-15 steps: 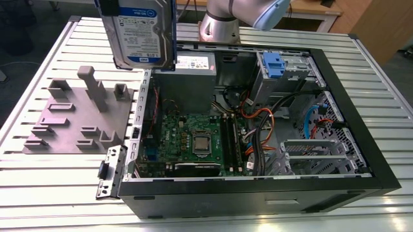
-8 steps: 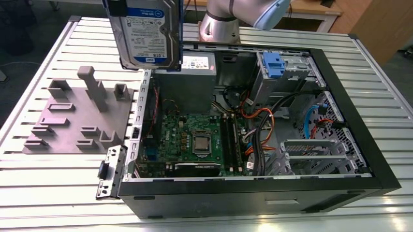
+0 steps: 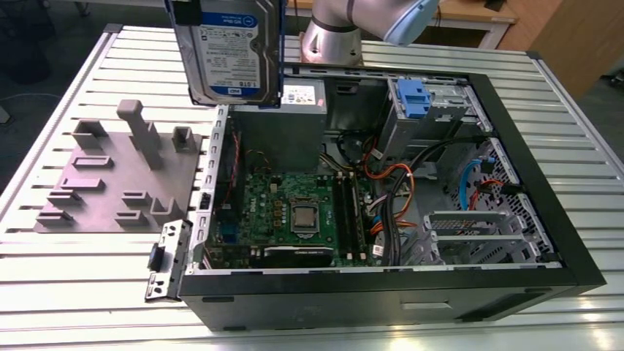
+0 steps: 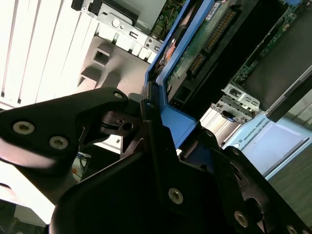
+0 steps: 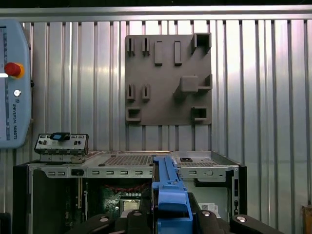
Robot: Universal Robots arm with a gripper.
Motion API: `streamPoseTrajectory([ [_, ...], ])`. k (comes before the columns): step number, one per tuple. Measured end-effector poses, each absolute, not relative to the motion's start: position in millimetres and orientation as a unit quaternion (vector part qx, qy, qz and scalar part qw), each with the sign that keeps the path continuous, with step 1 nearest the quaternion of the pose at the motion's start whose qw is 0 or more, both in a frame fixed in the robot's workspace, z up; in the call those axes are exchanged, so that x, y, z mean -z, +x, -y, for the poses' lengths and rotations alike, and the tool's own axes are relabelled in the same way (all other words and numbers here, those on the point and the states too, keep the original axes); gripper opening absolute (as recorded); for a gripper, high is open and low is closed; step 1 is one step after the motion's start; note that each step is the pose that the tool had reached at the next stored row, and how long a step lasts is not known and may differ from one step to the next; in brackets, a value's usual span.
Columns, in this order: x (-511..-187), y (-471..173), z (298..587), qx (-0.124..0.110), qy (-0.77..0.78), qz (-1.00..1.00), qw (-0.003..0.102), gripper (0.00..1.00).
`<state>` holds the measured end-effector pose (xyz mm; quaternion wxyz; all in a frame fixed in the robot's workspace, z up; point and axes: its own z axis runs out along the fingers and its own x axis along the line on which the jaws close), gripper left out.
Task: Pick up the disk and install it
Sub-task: 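Pick up the disk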
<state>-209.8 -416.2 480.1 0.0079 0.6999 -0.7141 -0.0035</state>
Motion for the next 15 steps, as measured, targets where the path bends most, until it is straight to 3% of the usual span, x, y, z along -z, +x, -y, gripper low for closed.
streamPoseTrajectory([
  [15, -480, -189, 416, 0.003, 0.700, 0.714, 0.008, 0.36],
])
